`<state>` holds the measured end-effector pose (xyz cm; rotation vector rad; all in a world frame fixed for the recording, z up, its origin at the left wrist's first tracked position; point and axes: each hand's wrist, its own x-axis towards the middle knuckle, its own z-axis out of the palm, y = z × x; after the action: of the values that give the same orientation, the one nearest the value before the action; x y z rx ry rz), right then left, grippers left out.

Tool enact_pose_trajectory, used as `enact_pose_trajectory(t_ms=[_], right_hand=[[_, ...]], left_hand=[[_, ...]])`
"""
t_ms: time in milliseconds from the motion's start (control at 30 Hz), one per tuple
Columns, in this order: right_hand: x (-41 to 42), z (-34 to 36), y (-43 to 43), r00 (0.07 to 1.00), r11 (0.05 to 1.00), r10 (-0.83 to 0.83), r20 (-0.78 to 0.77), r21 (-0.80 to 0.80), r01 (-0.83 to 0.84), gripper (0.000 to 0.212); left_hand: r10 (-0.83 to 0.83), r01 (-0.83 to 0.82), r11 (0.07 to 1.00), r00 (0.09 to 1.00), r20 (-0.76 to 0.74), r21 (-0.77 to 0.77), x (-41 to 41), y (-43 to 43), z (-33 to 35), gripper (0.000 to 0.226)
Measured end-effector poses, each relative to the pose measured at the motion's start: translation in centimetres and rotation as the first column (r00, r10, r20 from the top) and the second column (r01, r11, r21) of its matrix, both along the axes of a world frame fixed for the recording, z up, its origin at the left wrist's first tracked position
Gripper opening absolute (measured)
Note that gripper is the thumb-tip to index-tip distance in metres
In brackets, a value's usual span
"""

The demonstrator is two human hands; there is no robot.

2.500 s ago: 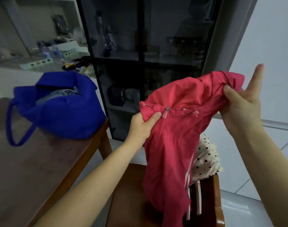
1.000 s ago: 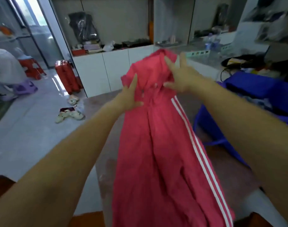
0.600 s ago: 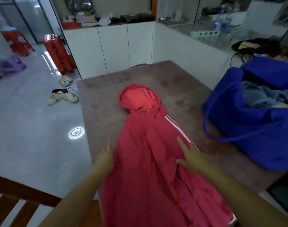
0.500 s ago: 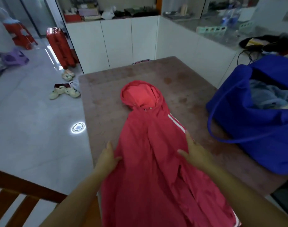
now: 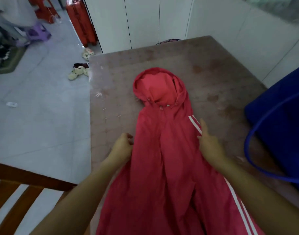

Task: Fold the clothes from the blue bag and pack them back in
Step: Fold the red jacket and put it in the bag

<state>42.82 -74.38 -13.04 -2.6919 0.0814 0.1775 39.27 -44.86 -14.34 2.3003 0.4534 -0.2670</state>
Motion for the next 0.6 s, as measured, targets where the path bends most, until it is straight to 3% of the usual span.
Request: enact_pose_trajectory(t_ms=[100, 200, 267, 300, 367, 400, 500, 600], right_hand=[[3.3, 1.5, -1.5, 0.996, 1.000, -0.028, 0.086, 0.011, 0.027, 0.067], [6.4, 4.1, -2.6, 0.981, 1.000, 0.001, 0.195, -0.020, 0.003, 0.067], [7.9, 5.4, -3.3, 0.975, 0.995, 0.072, 0.211, -0.079, -0.056, 0.064], [8.6, 5.7, -3.9, 0.969, 0.988, 0.118, 0.217, -0.123, -0.093, 0.063], [10.1, 5.8, -5.5, 0.939, 0.970, 0.208, 0.274, -0.181, -0.162, 0.059], [10.9, 5.6, -6.4, 0.921, 0.968, 0.227, 0.317, -0.180, -0.176, 0.057], [12.9, 6.0, -7.9, 0.903, 0.952, 0.267, 0.336, -0.237, -0.193, 0.052], [14.0, 6.6, -6.9, 0.955, 0.945, 0.218, 0.203, -0.287, -0.154, 0.057]], left_hand=[[-0.040, 0.040, 0.988, 0.999, 0.005, -0.148, 1.5, -2.4, 0.8, 0.071], [0.020, -0.046, 0.865, 0.998, -0.057, -0.500, 2.4, -5.1, 1.5, 0.074], [0.063, -0.124, 0.803, 0.990, -0.124, -0.583, 2.7, -6.1, 1.5, 0.071], [0.078, -0.121, 0.837, 0.992, -0.103, -0.534, 2.9, -6.0, 1.7, 0.059], [0.123, -0.115, 0.977, 0.992, 0.034, -0.178, 3.8, -3.9, 1.8, 0.042], [0.113, -0.113, 0.994, 0.988, 0.108, -0.010, 4.3, -2.2, 2.1, 0.044], [0.048, -0.089, 0.983, 0.969, 0.244, 0.161, 5.6, 2.3, 3.7, 0.058], [-0.084, -0.009, 0.932, 0.967, 0.240, 0.362, 7.1, 3.9, 4.9, 0.054]])
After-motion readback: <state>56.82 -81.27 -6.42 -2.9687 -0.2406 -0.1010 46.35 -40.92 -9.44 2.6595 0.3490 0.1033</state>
